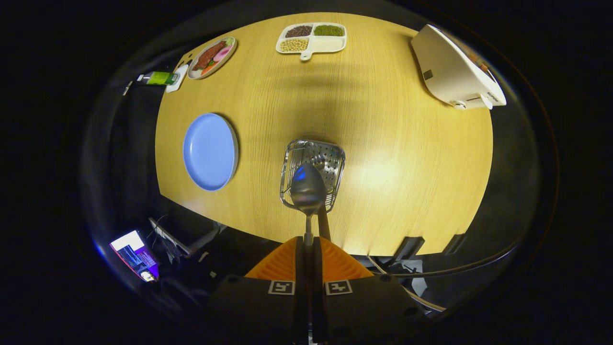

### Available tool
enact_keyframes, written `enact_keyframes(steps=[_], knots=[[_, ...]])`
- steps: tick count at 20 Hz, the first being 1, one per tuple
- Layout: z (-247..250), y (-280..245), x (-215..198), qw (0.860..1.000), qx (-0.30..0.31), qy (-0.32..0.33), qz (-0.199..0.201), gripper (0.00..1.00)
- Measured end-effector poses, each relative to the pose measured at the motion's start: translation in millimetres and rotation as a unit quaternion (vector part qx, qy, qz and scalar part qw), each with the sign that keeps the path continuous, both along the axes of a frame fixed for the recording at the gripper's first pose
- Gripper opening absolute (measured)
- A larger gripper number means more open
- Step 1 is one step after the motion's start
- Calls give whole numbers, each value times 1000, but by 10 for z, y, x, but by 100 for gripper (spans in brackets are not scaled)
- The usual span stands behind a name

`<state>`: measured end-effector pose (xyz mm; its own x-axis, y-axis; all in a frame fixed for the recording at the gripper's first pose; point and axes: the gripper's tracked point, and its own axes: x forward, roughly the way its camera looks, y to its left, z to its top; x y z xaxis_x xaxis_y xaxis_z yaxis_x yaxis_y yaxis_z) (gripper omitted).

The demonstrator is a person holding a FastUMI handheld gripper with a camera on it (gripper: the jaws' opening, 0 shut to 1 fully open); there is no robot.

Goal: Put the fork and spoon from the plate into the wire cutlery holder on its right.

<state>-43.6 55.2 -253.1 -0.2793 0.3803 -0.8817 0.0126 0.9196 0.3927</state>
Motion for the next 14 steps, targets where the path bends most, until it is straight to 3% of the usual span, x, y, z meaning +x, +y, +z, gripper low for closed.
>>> enact_keyframes(steps=[6,14], knots=[[-221,46,108,997,-6,65,39,8],[-414,169,296,997,0,73,38,12]])
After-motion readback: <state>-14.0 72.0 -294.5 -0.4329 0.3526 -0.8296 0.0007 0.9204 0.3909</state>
